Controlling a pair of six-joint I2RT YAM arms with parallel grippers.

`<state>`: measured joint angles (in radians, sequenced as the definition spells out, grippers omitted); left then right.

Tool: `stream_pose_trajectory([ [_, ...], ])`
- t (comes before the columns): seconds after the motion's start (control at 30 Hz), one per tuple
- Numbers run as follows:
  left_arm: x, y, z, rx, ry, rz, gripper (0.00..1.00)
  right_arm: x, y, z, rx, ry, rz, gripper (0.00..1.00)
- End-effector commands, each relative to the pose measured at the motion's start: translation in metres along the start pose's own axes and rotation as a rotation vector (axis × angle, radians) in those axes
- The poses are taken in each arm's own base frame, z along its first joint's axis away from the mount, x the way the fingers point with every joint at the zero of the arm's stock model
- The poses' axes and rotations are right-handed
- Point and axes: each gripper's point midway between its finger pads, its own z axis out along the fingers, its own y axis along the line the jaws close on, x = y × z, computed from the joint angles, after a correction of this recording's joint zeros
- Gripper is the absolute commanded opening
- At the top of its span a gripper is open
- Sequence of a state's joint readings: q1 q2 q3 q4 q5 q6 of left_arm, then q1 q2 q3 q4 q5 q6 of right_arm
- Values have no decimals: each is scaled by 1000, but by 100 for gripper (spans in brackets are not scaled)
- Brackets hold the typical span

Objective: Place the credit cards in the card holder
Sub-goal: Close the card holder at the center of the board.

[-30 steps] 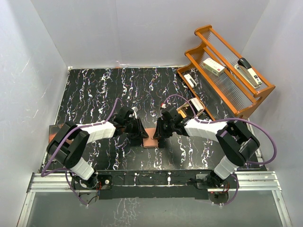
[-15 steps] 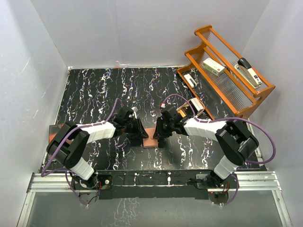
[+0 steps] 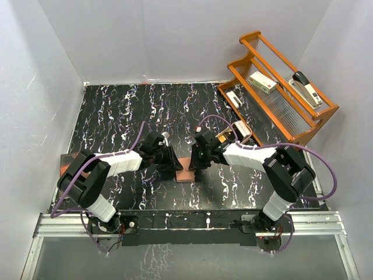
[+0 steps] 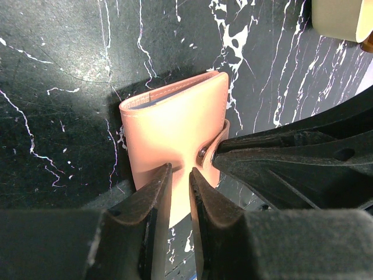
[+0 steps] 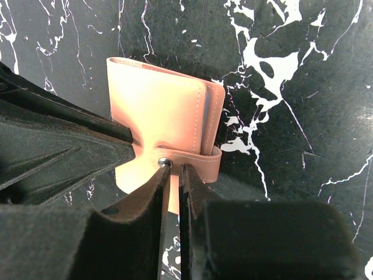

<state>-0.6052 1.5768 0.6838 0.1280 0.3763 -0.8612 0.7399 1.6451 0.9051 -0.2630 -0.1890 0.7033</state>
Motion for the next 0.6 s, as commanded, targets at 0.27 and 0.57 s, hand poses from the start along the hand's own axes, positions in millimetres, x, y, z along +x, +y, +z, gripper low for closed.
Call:
stream_pose_trajectory([
  [0.27,14,9,1,-24,35,-9,18,-23,28,6,-44,-73,-27,9],
  [0.57,14,9,2,-25,36,-8,18,-25,32,5,-54,-87,-27,11],
])
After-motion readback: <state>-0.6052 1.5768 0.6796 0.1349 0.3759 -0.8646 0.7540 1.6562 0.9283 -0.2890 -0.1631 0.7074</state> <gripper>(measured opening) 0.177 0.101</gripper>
